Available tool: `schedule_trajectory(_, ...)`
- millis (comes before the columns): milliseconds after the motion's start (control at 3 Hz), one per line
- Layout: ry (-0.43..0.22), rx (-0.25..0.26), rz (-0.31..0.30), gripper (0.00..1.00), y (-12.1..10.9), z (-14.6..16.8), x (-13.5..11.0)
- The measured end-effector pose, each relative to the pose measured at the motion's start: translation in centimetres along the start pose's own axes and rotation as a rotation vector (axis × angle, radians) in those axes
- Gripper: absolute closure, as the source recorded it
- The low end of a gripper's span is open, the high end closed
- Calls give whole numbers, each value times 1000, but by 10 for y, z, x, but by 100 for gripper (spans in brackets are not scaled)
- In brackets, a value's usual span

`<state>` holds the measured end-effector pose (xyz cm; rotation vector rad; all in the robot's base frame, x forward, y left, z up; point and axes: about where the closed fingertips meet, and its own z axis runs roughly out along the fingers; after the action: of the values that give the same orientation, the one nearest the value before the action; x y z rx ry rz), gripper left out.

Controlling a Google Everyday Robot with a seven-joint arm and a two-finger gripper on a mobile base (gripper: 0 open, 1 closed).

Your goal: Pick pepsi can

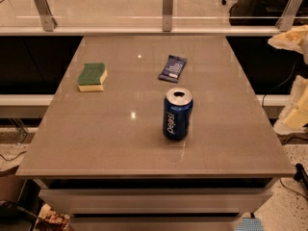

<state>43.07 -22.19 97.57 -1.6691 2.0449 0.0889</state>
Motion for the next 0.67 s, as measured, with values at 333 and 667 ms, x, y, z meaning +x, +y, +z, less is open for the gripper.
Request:
schedule_trajectory(333, -164, -22, -11, 0, 9, 10, 9)
schedule_trajectory(667, -305, -37, -13, 0, 8, 20, 15)
